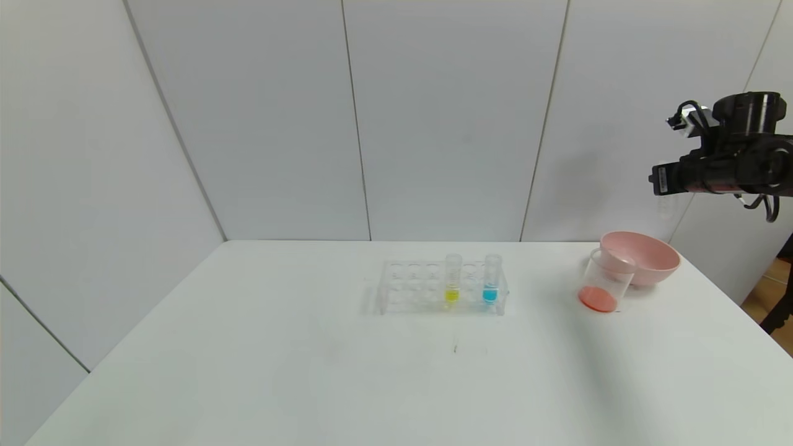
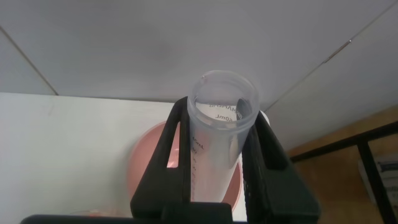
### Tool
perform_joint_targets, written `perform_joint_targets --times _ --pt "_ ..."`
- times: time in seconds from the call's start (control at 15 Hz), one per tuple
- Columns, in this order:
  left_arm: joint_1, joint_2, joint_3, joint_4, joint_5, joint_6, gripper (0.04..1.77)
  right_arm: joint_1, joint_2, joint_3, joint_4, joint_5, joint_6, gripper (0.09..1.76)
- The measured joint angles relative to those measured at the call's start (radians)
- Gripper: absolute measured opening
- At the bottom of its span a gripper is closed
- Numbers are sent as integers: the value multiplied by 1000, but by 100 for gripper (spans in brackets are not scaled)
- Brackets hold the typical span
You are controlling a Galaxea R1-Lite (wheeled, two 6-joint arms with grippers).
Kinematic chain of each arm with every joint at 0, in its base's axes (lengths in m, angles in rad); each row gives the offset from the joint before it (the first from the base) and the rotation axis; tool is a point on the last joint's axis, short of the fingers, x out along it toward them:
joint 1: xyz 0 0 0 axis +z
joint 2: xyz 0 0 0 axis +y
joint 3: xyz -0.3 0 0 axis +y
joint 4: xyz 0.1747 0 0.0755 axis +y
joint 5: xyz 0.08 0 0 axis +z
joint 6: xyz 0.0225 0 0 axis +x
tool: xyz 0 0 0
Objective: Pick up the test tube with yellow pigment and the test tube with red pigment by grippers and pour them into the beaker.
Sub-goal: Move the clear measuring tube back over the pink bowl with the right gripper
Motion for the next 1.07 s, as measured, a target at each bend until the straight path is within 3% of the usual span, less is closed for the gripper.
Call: perform_joint_targets --times 0.4,1.07 --pt "0 0 0 0 0 0 176 -26 75 8 -27 -1 109 53" --pt "0 0 0 0 0 0 176 -26 161 54 -63 -12 146 53"
